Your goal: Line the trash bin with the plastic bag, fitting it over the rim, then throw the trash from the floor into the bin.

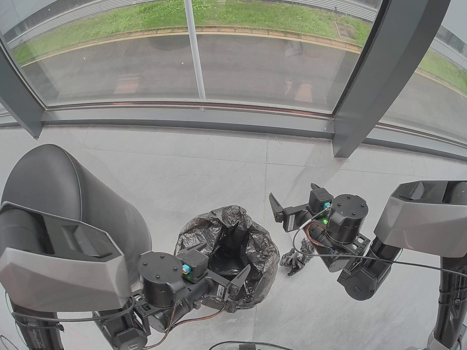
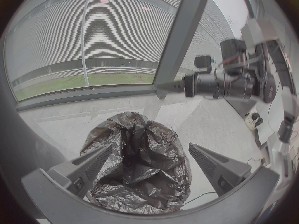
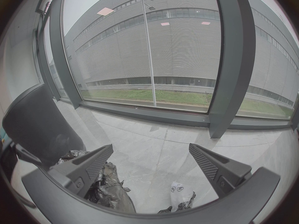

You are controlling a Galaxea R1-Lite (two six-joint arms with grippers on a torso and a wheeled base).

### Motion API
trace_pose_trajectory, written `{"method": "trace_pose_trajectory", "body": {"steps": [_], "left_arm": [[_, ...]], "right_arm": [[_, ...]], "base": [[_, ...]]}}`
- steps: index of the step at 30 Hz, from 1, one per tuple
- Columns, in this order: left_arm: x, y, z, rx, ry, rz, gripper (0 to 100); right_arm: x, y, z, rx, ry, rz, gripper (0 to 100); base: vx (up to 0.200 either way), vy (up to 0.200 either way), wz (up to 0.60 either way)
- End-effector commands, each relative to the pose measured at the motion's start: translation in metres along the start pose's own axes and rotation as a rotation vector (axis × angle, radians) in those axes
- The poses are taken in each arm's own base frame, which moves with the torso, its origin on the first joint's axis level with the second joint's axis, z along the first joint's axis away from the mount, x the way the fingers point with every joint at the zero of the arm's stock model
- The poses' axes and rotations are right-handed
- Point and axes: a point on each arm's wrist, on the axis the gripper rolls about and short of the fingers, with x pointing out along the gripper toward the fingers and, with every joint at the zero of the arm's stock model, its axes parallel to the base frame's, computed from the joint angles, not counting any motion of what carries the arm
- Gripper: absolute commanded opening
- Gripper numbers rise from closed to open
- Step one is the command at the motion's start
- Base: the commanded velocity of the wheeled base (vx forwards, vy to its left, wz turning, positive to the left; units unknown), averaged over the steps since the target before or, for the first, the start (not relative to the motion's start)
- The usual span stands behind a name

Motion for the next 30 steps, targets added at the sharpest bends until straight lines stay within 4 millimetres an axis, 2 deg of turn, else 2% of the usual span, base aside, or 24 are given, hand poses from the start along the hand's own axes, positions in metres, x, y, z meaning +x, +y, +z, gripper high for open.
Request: {"method": "trace_pose_trajectory", "body": {"steps": [1, 8, 15, 30], "left_arm": [[0.034, 0.003, -0.032, 0.062, 0.065, 0.022, 100], [0.045, 0.009, -0.031, 0.072, 0.041, 0.046, 100], [0.064, 0.029, -0.043, 0.072, 0.052, 0.103, 100], [0.082, 0.031, -0.066, 0.072, 0.082, 0.110, 100]], "right_arm": [[-0.001, -0.008, 0.011, 0.016, -0.035, -0.018, 100], [-0.001, -0.009, 0.010, 0.015, -0.032, -0.018, 100], [0.000, -0.008, 0.005, 0.013, -0.021, -0.018, 100], [0.002, -0.007, -0.002, 0.006, -0.006, -0.019, 100]], "base": [[0.000, 0.000, 0.00], [0.000, 0.000, 0.00], [0.000, 0.000, 0.00], [0.000, 0.000, 0.00]]}}
